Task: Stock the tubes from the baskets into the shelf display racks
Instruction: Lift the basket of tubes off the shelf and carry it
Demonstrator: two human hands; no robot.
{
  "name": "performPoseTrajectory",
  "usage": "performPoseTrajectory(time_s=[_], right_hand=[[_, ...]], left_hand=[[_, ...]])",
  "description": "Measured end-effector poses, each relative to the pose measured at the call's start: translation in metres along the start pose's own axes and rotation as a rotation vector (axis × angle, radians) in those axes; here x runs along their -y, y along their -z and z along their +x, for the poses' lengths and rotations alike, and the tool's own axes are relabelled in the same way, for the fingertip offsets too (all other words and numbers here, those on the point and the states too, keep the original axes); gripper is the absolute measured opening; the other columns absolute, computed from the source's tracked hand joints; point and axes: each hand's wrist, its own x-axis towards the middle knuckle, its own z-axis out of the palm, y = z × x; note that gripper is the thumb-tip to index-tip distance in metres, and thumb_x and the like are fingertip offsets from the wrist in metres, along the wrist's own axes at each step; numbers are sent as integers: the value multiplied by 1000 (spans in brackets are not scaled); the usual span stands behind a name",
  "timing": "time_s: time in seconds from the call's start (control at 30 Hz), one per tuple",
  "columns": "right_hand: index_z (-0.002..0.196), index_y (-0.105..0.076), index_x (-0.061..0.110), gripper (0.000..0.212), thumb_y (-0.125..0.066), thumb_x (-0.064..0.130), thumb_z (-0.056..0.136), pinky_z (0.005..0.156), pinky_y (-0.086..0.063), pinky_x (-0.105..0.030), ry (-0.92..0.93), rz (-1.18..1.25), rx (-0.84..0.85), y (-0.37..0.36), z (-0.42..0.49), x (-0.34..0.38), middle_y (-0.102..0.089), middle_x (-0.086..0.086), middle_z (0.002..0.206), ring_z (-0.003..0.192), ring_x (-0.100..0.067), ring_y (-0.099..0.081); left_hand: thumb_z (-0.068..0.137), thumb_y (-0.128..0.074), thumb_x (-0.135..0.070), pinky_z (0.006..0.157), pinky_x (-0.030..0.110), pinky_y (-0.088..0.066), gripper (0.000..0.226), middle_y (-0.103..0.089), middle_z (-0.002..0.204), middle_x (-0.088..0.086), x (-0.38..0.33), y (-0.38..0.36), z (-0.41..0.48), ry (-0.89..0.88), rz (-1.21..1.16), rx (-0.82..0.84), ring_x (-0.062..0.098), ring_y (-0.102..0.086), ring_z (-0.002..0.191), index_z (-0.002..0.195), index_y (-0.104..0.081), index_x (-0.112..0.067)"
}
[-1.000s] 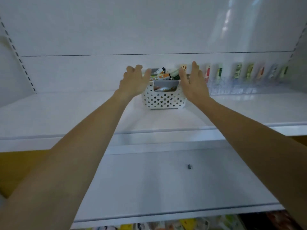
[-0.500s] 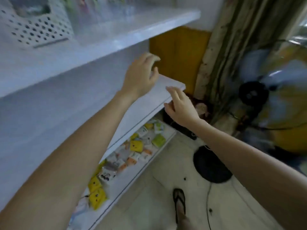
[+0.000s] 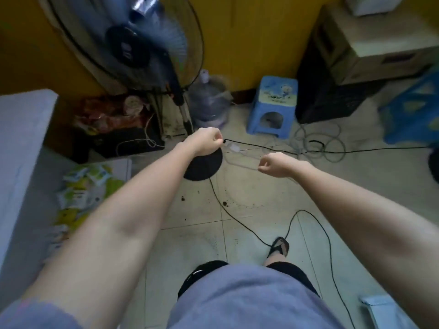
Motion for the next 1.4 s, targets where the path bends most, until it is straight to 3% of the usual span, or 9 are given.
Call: performPoseTrajectory(time_s=[0.23, 0.37, 0.53, 0.8, 1.13, 1.4], right_hand=[[109, -64, 14, 30, -46, 29, 91, 92, -47, -38, -153, 110, -83, 77, -17, -159, -63, -10, 115, 107, -28, -56], [108, -64, 13, 28, -47, 29, 91, 86, -45, -31, -158, 159, -140, 129, -14, -239, -63, -7, 115, 109, -25, -55], [112, -63, 9, 34, -47, 32, 94, 89, -45, -35, -232, 206, -196, 191, 13, -325, -64, -10, 114, 106, -26, -57], [110, -60, 14, 36, -42, 41, 95, 84, -48, -37, -428, 292, -341, 307, 91, -457, -62, -7, 109, 92, -24, -59], [121, -53, 17, 33, -42, 33, 94, 80, -44, -33, -474, 380, -486, 443, 204, -561, -58, -10, 120, 100, -26, -55], [133, -40, 16, 42, -42, 32, 94, 85, -49, -38, -440, 282, -459, 542, 319, -666, -53, -12, 129, 107, -30, -55]], left_hand=[[94, -43, -28, 90, 34, -43, 33, -57, 123, 8, -159, -10, 136, -96, 188, 201, 24, -54, 110, 121, -56, -15], [93, -40, -32, 77, 33, -41, 30, -58, 120, 6, -240, -15, 205, -149, 218, 2, 26, -55, 104, 116, -54, -21], [94, -36, -32, 71, 32, -38, 30, -60, 115, 8, -318, -7, 293, -211, 237, -103, 28, -56, 95, 113, -55, -20], [96, -31, -36, 76, 36, -42, 36, -59, 110, 11, -408, 43, 480, -260, 213, -120, 33, -56, 96, 109, -55, -12], [92, -39, -28, 73, 33, -40, 31, -57, 118, 9, -498, 119, 668, -267, 177, -140, 27, -55, 102, 116, -52, -15], [91, -42, -30, 85, 39, -41, 43, -48, 131, 13, -529, 116, 802, -81, 146, -142, 31, -48, 118, 132, -38, -17]])
